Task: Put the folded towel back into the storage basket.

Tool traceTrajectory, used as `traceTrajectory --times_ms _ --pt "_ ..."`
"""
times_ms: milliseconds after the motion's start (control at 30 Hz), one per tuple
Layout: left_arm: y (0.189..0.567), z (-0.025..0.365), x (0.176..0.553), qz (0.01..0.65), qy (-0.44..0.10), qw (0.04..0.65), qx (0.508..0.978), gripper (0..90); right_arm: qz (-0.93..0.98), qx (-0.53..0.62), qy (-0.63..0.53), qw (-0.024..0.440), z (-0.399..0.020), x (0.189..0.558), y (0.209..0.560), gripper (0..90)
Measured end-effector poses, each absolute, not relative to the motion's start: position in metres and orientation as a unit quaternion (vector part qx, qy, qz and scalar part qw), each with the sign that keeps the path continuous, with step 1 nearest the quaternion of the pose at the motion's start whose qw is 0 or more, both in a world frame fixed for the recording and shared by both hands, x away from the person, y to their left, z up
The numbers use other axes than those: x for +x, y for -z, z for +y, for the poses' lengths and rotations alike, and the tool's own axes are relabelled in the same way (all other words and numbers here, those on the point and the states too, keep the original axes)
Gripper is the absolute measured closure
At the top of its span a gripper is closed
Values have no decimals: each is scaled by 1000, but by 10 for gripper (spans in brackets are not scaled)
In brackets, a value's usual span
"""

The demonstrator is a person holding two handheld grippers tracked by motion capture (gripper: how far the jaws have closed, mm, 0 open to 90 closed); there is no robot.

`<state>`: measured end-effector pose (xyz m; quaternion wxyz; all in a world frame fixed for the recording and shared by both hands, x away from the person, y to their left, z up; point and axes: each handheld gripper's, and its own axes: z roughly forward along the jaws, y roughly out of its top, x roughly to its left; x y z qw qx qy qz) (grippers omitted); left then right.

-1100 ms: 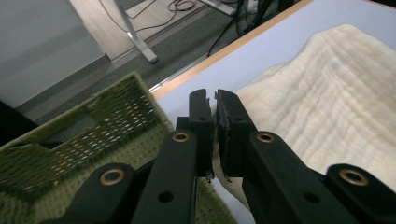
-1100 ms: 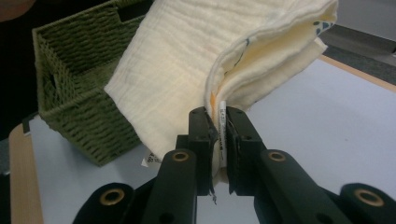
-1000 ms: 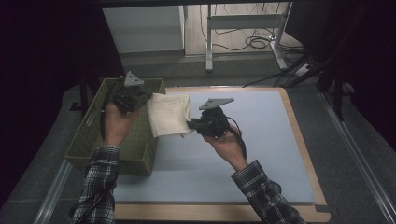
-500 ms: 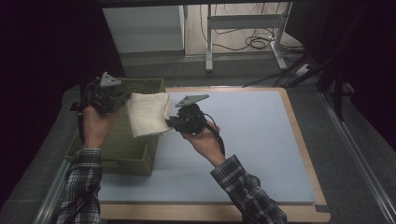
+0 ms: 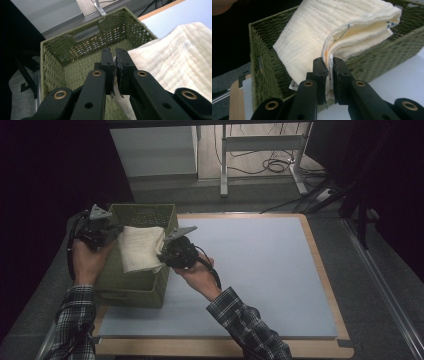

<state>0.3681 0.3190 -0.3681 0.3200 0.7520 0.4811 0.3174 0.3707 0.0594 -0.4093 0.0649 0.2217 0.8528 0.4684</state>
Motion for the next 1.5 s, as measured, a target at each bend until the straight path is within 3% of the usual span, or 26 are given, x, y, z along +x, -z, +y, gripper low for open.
traceTrajectory --times_ms 500,1500 --pt "389 347 360 499 -310 306 749 854 872 208 -441 41 106 360 433 811" --pt "444 347 375 504 -266 281 772 850 898 226 -377 28 134 356 452 793"
